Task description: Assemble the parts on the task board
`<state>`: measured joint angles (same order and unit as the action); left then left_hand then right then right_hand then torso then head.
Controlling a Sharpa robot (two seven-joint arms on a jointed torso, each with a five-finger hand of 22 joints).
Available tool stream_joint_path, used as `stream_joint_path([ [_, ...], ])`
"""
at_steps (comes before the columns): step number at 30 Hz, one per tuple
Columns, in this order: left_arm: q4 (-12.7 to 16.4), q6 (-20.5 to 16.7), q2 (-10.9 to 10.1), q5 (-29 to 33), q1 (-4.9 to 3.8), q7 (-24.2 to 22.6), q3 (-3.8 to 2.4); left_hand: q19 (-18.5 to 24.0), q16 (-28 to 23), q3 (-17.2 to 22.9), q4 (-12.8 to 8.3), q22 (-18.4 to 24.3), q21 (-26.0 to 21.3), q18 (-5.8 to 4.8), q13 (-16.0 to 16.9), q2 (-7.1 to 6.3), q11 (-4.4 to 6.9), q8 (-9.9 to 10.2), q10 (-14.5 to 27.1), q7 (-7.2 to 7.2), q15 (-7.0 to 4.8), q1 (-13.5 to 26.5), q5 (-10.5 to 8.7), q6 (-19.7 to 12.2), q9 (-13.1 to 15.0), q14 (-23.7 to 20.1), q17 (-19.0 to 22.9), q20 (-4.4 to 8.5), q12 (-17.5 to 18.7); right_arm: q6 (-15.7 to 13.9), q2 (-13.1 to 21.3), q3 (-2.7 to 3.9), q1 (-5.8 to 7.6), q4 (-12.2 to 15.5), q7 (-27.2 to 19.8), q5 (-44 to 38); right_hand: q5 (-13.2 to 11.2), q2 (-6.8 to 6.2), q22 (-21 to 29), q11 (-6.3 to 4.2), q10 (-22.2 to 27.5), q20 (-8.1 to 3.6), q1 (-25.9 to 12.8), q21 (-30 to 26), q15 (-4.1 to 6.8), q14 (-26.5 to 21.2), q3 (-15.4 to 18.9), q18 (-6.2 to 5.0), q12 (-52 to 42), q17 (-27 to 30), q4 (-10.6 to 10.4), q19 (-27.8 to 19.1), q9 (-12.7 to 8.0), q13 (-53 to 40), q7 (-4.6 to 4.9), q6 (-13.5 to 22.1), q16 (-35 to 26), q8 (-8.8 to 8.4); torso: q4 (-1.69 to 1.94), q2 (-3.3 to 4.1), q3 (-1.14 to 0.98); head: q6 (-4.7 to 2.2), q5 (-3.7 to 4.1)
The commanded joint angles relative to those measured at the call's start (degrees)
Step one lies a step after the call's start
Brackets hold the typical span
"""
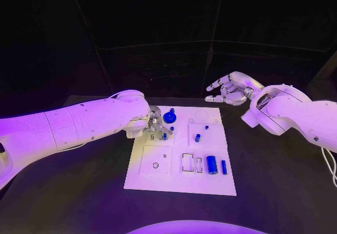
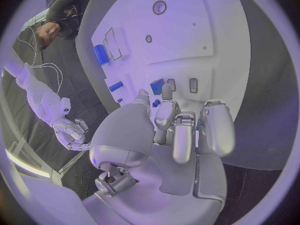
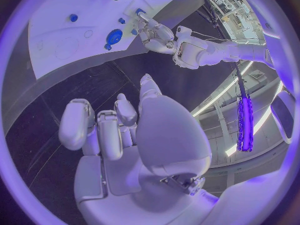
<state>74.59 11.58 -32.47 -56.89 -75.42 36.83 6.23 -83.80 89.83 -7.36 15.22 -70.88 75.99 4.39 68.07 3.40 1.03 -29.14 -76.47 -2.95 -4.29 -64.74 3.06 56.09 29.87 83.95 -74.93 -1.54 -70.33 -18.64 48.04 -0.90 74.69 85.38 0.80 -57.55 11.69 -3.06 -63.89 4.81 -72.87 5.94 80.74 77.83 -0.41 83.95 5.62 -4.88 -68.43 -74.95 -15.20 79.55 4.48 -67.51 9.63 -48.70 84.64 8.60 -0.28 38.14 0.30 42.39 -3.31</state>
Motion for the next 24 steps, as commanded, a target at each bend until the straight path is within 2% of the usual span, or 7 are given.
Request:
stream_joint_path([
  [1, -0.2, 1.2, 0.4, -0.5, -0.09, 0.6, 0.02, -1.4, 0.2, -0.5, -0.1, -0.1, 0.2, -0.59, 0.1, 0.1, 0.08, -0.4, -0.3, -0.03, -0.51, 0.2, -0.15, -0.4, 0.2, 6.1, -15.1, 0.26, -0.2, 0.5, -0.1, 0.05, 0.15, -0.1, 0.0, -0.3, 0.3, 0.4, 0.0, -0.26, 0.3, -0.05, -0.2, -0.2, 0.47, 4.0, 0.4, -0.1, 0.2, -7.0, 0.0, -0.5, -0.1, 0.1, -0.02, -0.1, -0.3, 0.16, 0.07, -0.06, 0.02, 0.13, 0.03],
  [6, -0.3, 1.3, 1.1, -0.5, -0.09, 0.8, 0.08, -1.4, 0.2, -0.5, -0.7, -0.3, 0.3, -0.62, 0.2, 0.65, 0.11, -0.9, -0.3, -0.01, -0.52, -1.0, -0.14, -0.8, 0.9, 6.1, -15.1, 0.28, -0.3, 0.7, -0.2, 0.05, 0.15, -0.2, 0.1, -0.4, 0.4, 0.33, 0.0, -0.24, 0.3, -0.05, -0.2, -0.2, 0.47, 4.0, 0.5, -0.1, 0.2, -7.0, 0.0, -0.5, -0.2, 0.1, 0.0, 0.0, -0.3, 0.13, 0.05, -0.02, 0.04, 0.14, -0.1],
  [11, -0.4, 1.0, 1.6, -0.5, -0.09, 0.9, 0.1, -1.5, 0.2, -0.3, -1.3, -0.5, 0.4, -0.64, 0.3, 1.14, 0.12, -1.2, -0.3, 0.0, -0.53, -1.9, -0.13, -1.1, 1.4, 6.1, -15.1, 0.29, -0.4, 0.9, -0.4, 0.05, 0.15, -0.4, 0.3, -0.6, 0.4, 0.33, 0.0, -0.24, 0.3, -0.05, -0.2, -0.2, 0.47, 4.0, 0.5, -0.1, 0.2, -7.0, 0.0, -0.5, -0.2, 0.1, 0.0, 0.0, -0.3, 0.13, 0.02, -0.03, -0.04, 0.1, -0.09],
  [24, -1.5, 2.0, 1.9, -0.5, -0.09, 1.2, 0.11, -1.4, 0.2, 0.6, -3.5, -0.8, 0.6, -0.66, 0.4, 2.21, 0.13, -1.9, -0.3, 0.0, -0.54, -4.5, -0.12, -1.7, 2.5, 6.1, -15.1, 0.3, -0.4, 1.4, -0.7, 0.04, 0.15, -0.6, 0.6, -0.6, 0.5, 0.3, 0.1, -0.24, 0.3, -0.05, -0.2, -0.3, 0.46, 4.0, 0.6, -0.1, 0.2, -7.0, 0.0, -0.5, -0.2, 0.0, 0.01, 0.1, -0.3, 0.12, 0.03, -0.02, -0.03, 0.45, 0.04],
])
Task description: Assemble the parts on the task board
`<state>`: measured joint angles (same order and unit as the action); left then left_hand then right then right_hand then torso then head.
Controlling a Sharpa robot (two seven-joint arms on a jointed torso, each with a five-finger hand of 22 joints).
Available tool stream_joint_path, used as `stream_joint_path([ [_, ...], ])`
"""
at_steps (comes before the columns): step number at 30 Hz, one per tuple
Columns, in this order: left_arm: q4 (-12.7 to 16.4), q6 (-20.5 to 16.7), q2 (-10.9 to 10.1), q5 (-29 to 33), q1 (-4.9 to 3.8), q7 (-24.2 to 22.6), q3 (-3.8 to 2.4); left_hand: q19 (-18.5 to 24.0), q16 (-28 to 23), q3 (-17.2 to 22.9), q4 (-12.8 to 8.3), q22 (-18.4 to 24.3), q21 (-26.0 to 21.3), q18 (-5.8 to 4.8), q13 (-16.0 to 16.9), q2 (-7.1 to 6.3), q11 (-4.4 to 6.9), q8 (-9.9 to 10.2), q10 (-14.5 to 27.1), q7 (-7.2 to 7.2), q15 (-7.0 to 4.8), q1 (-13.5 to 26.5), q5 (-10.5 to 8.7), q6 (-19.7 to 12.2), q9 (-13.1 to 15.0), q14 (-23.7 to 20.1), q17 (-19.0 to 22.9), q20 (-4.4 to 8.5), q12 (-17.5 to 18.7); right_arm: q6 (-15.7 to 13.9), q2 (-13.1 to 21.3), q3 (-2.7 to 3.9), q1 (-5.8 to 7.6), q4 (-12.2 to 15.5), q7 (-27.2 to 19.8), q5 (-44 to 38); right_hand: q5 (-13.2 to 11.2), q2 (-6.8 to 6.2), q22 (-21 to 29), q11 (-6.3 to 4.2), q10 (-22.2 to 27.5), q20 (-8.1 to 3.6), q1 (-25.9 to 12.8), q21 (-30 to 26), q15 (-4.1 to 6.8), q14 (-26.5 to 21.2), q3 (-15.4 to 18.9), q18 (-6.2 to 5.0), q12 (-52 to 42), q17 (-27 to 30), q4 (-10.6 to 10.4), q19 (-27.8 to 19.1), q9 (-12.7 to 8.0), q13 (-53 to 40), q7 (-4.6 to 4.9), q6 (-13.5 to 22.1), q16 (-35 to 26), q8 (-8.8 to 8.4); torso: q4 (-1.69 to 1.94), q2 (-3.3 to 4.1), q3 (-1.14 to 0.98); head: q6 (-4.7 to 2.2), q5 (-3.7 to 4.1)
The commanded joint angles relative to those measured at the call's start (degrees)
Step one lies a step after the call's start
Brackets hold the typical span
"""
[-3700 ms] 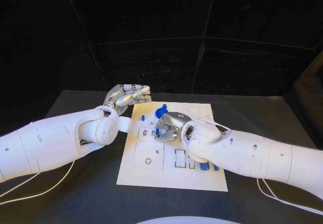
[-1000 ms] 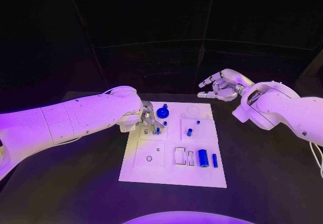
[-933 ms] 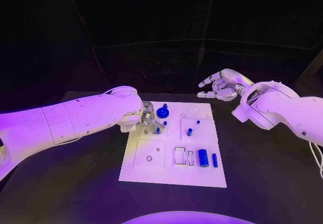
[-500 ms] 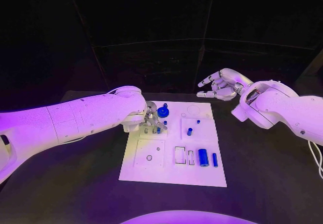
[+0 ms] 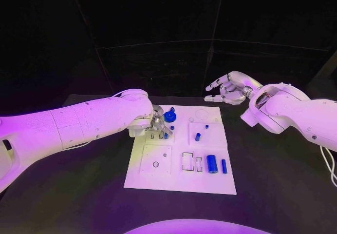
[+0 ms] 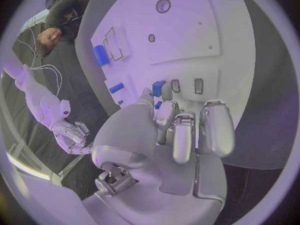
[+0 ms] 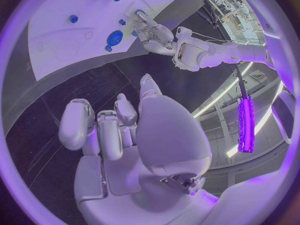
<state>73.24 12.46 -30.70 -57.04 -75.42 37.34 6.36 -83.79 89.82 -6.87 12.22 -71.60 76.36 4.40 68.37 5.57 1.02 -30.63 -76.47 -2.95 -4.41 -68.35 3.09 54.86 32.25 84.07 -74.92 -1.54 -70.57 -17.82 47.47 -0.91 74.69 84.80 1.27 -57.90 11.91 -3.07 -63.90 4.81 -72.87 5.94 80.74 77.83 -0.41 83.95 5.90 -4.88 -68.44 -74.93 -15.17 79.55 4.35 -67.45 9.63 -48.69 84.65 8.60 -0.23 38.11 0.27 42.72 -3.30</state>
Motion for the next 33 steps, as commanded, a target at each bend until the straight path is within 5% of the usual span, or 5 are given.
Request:
stream_joint_path([
  [1, -0.2, 1.1, 0.2, -0.4, -0.09, 0.7, -0.02, -1.4, 0.2, 0.3, -0.8, -0.1, 0.2, -0.67, 0.1, 0.18, 0.15, -0.5, -0.3, 0.0, -0.43, -1.3, -0.14, -0.5, 0.3, 5.9, -15.1, 0.3, -0.1, 0.7, -0.1, 0.05, 0.15, 0.0, 0.1, -0.3, 0.3, 0.33, 0.1, -0.24, 0.3, -0.06, -0.2, -0.3, 0.46, 4.0, 0.3, -0.11, 0.2, -7.0, 0.0, -0.5, -0.1, 0.0, 0.01, 0.1, -0.3, 0.12, -0.03, 0.01, 0.01, 0.13, 0.04],
  [10, -0.5, 1.0, 0.6, -0.4, -0.1, 0.4, -0.02, -1.3, 0.2, 6.3, -6.2, -0.2, 0.2, -0.63, 0.0, 2.76, 0.74, -0.2, 0.0, 0.62, -0.92, -8.3, -0.05, -1.8, 0.8, 5.9, -15.1, 0.7, 0.2, 1.0, -0.4, 0.05, 0.15, -0.2, 0.2, -0.3, 0.4, 0.45, 0.2, -0.24, 0.3, -0.06, -0.1, -0.3, 0.46, 4.0, 0.3, -0.11, 0.2, -7.0, 0.0, -0.5, -0.1, 0.0, 0.01, 0.1, -0.4, 0.13, 0.0, 0.01, 0.04, 0.32, 0.15],
  [20, -0.1, 1.9, 0.4, -0.4, -0.1, -0.8, -0.02, -1.1, 0.2, 14.3, -10.9, -0.2, -0.1, -0.6, -0.6, 1.55, 0.66, 0.8, 0.5, 0.41, -0.91, -11.3, 0.0, -2.7, 0.8, 5.9, -15.1, 0.81, 1.2, 1.5, -0.7, 0.04, 0.14, -0.3, 0.2, -0.3, 0.6, 0.64, 0.1, -0.25, 0.2, -0.06, 0.0, -0.3, 0.46, 4.0, 0.4, -0.1, 0.2, -7.0, 0.1, -0.5, -0.1, 0.0, 0.01, 0.1, -0.4, 0.19, 0.05, 0.0, 0.04, 0.52, 0.17],
  [28, 1.1, -1.1, -1.0, -0.3, -0.08, -2.3, -0.01, -1.1, 0.2, 31.7, -13.8, -0.3, -0.4, -0.56, -1.3, -4.14, -0.29, 0.5, 0.2, 0.02, -0.74, -3.4, 0.39, -2.6, 2.1, 5.9, -15.1, 0.38, 2.2, 1.7, -0.9, 0.04, 0.14, -0.5, 0.2, -0.3, 0.9, 0.77, 0.1, -0.25, 0.2, -0.07, 0.1, -0.3, 0.47, 4.0, 0.4, -0.1, 0.2, -7.0, 0.1, -0.5, -0.1, 0.0, 0.0, 0.2, -0.4, 0.23, 0.04, 0.0, 0.06, 0.54, 0.13],
  [33, 2.3, -5.7, -2.6, 1.2, -0.08, -3.6, -0.02, -1.2, 0.2, 41.2, -15.4, -0.4, -0.6, -0.51, -1.1, -7.04, 0.17, -1.1, -0.4, 0.12, -0.56, 0.4, 0.75, -2.6, 3.8, 5.9, -15.1, 0.46, 2.0, 1.8, -1.0, 0.04, 0.14, -0.6, 0.2, -0.3, 1.0, 0.81, 0.1, -0.26, 0.2, -0.07, 0.1, -0.3, 0.47, 4.0, 0.4, -0.1, 0.2, -7.0, 0.2, -0.5, -0.1, 0.0, 0.0, 0.2, -0.4, 0.25, 0.1, -0.01, -0.04, 0.58, 0.0],
])
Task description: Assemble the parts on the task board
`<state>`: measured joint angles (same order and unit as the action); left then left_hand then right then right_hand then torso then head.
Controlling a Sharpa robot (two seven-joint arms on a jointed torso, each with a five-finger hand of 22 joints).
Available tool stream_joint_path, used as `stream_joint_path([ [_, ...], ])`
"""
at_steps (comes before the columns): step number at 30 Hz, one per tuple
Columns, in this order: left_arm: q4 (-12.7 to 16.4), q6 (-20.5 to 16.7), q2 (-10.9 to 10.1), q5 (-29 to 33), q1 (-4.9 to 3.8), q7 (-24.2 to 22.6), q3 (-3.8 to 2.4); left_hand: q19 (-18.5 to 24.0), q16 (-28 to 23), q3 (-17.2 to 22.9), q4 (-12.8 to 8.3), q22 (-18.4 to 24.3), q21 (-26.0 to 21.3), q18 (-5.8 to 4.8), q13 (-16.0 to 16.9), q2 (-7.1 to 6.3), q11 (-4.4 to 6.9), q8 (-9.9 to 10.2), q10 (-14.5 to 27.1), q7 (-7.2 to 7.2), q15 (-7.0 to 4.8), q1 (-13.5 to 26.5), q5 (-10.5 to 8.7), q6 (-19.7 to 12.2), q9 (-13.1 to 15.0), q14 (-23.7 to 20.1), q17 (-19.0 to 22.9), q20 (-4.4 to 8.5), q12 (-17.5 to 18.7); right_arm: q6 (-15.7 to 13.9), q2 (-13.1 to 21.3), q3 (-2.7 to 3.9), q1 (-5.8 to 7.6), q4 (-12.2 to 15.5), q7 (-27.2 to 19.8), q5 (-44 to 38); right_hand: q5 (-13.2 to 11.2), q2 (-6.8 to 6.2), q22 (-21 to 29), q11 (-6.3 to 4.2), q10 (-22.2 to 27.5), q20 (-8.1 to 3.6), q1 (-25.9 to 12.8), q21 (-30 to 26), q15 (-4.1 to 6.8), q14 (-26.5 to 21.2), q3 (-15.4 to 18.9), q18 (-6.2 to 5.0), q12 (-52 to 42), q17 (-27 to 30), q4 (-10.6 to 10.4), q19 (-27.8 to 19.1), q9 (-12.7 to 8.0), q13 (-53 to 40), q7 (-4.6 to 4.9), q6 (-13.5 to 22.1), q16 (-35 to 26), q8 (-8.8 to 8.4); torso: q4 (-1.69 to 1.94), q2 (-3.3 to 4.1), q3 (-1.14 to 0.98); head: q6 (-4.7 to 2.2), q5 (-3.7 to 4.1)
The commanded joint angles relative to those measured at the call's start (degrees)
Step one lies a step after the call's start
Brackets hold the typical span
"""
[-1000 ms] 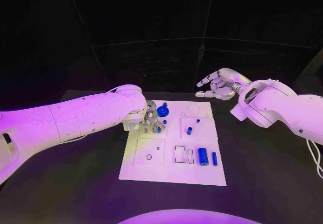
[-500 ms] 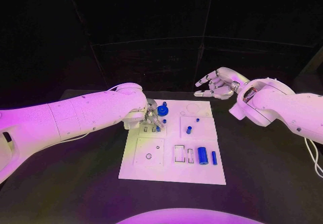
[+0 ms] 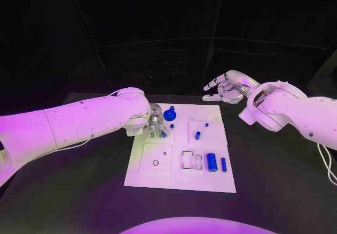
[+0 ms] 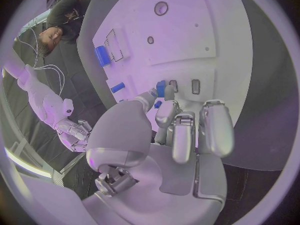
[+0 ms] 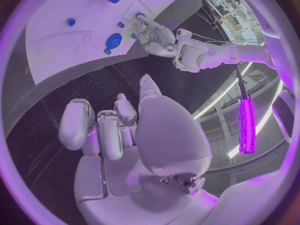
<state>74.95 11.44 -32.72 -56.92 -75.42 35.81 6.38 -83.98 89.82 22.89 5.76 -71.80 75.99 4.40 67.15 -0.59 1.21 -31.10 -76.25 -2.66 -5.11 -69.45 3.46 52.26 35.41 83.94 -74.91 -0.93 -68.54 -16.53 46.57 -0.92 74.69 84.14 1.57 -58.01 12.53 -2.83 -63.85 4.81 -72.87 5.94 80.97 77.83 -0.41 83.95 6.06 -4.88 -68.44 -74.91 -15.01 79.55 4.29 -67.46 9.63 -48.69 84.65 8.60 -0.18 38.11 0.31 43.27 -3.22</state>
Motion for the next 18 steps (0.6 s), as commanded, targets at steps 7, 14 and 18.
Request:
stream_joint_path([
  [7, 3.7, -11.7, -3.6, 1.7, 0.02, -3.5, -0.01, -1.2, 0.2, 15.9, -10.0, -0.7, 0.1, -0.62, 0.5, -2.47, 0.26, -1.6, -1.1, -0.14, 0.0, 3.6, 0.74, -0.2, 1.8, 6.1, -15.1, -0.11, -0.5, 0.5, 0.0, 0.04, 0.14, -0.1, 0.0, -0.2, 0.6, 0.66, 0.1, -0.25, 0.3, -0.07, -0.1, -0.3, 0.47, 4.0, 0.4, -0.1, 0.2, -7.0, 0.0, -0.5, -0.1, 0.1, 0.01, 0.2, -0.4, 0.27, 0.1, -0.01, -0.04, 0.19, -0.09],
  [14, 6.4, -16.6, -6.4, 1.7, 0.67, -4.8, 0.03, -1.4, 0.2, 16.8, -10.3, -1.2, 0.4, -0.71, 0.8, -2.9, 0.35, -1.9, -1.4, -0.09, -0.04, 3.9, 0.84, -0.1, 2.0, 6.1, -15.1, -0.05, -0.8, 0.5, 0.0, 0.04, 0.14, -0.2, 0.0, -0.2, 0.9, 0.77, 0.1, -0.24, 0.2, -0.08, -0.2, -0.3, 0.47, 4.0, 0.6, -0.1, 0.2, -7.0, -0.1, -0.5, -0.1, 0.1, 0.01, 0.3, -0.4, 0.31, 0.14, -0.08, -0.06, 0.28, -0.42],
  [18, 6.9, -17.9, -7.0, 0.6, 1.35, -5.2, 0.08, -1.4, 0.2, 17.3, -10.5, -1.3, 0.5, -0.73, 0.9, -3.14, 0.38, -2.0, -1.5, -0.08, -0.07, 4.0, 0.94, -0.1, 2.2, 6.1, -15.1, -0.02, -0.9, 0.5, 0.1, 0.04, 0.14, -0.2, -0.1, -0.2, 1.0, 0.79, 0.1, -0.24, 0.2, -0.08, -0.3, -0.3, 0.47, 4.1, 0.6, -0.1, 0.2, -7.0, -0.1, -0.5, -0.1, 0.1, 0.02, 0.3, -0.4, 0.32, 0.21, -0.08, -0.02, 0.37, -0.56],
])
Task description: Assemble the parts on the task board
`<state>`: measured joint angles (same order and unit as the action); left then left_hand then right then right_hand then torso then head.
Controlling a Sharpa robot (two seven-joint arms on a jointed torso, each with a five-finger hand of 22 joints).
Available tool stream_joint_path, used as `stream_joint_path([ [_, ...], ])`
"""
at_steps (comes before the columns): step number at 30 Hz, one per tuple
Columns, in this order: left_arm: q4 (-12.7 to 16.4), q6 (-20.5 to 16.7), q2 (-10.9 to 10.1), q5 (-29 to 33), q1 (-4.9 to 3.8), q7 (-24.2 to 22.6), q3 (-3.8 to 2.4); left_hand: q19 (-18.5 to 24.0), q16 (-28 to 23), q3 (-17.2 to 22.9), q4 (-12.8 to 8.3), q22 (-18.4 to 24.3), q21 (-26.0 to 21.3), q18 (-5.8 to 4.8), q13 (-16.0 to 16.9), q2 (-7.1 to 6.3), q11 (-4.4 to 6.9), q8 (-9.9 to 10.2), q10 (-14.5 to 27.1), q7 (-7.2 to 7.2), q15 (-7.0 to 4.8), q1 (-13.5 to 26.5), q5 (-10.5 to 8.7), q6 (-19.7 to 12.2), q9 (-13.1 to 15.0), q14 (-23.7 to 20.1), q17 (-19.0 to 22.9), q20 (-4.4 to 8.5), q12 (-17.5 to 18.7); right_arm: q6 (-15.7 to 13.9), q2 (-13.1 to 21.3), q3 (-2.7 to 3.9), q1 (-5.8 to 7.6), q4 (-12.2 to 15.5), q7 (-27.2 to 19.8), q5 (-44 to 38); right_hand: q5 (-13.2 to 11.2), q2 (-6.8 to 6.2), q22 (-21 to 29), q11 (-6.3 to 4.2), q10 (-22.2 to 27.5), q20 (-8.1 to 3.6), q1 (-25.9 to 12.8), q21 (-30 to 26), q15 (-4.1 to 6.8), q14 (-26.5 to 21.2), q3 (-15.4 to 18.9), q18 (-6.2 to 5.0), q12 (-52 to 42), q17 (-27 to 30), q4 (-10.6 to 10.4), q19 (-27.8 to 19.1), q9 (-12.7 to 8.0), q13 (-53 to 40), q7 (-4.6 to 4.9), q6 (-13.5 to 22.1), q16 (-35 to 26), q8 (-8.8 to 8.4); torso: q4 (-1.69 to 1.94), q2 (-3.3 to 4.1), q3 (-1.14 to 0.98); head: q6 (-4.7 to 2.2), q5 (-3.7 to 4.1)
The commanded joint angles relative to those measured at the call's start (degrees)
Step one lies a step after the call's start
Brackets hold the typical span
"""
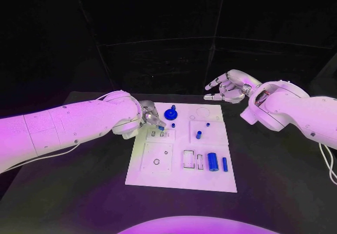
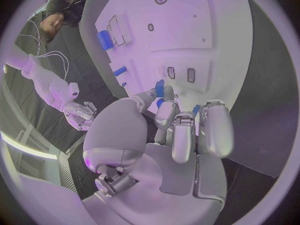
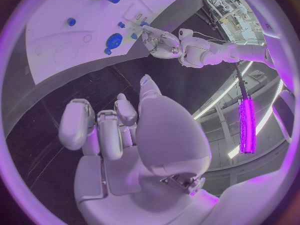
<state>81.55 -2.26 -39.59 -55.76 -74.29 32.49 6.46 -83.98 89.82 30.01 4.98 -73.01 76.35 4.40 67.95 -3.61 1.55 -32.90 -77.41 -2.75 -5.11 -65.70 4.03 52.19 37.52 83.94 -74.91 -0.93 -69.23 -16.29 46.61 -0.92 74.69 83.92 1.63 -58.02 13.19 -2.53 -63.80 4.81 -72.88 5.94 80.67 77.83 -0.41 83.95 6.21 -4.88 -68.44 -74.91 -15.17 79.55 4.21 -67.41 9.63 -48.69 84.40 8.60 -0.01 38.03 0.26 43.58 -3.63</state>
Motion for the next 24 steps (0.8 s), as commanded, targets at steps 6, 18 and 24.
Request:
stream_joint_path([
  [6, 0.4, -4.9, -0.1, -1.5, 1.31, -2.1, 0.06, -1.4, 0.2, 10.3, -9.7, -0.1, 0.1, -0.73, 0.1, -0.18, 0.05, -0.3, -0.4, 0.02, -0.08, 0.3, 0.4, 0.0, 0.1, 6.1, -15.1, -0.01, -0.2, 0.3, 0.0, 0.05, 0.14, 0.0, -0.2, -0.2, 0.3, 0.49, 0.0, -0.24, 0.2, -0.07, 0.1, -0.3, 0.47, 4.1, 0.4, -0.1, 0.2, -7.0, 0.0, -0.5, -0.1, 0.1, 0.02, 0.3, -0.2, 0.32, -0.14, 0.08, 0.12, 0.08, -0.32],
  [18, 0.4, -2.0, 0.3, -4.5, 2.02, -0.9, 0.08, -1.4, 0.2, 10.5, -9.8, -0.1, 0.1, -0.73, 0.0, -0.3, 0.06, -0.3, -0.4, 0.03, -0.09, 0.3, 0.43, 0.0, 0.2, 6.1, -15.1, 0.0, -0.2, 0.4, -0.2, 0.04, 0.13, -0.1, -0.4, -0.2, 0.4, 0.55, 0.0, -0.24, 0.2, -0.07, 0.0, -0.3, 0.47, 4.1, 0.5, -0.09, 0.2, -7.0, 0.0, -0.5, -0.1, 0.1, 0.02, 0.3, -0.2, 0.34, -0.14, 0.12, 0.05, 0.39, -0.3],
  [24, 0.5, 0.0, 0.5, -4.8, 2.12, -0.1, 0.09, -1.4, 0.2, 10.7, -10.0, 0.0, 0.1, -0.71, -0.2, -0.45, 0.07, -0.4, -0.3, 0.03, -0.09, 0.3, 0.45, -0.1, 0.2, 6.1, -15.1, 0.01, 0.0, 0.4, -0.4, 0.04, 0.13, -0.3, -0.8, -0.2, 0.4, 0.68, 0.1, -0.23, 0.2, -0.07, -0.1, -0.4, 0.47, 4.1, 0.6, -0.11, 0.2, -7.0, -0.1, -0.5, -0.1, 0.1, 0.02, 0.3, -0.2, 0.36, -0.07, 0.1, 0.02, 0.59, -0.54],
])
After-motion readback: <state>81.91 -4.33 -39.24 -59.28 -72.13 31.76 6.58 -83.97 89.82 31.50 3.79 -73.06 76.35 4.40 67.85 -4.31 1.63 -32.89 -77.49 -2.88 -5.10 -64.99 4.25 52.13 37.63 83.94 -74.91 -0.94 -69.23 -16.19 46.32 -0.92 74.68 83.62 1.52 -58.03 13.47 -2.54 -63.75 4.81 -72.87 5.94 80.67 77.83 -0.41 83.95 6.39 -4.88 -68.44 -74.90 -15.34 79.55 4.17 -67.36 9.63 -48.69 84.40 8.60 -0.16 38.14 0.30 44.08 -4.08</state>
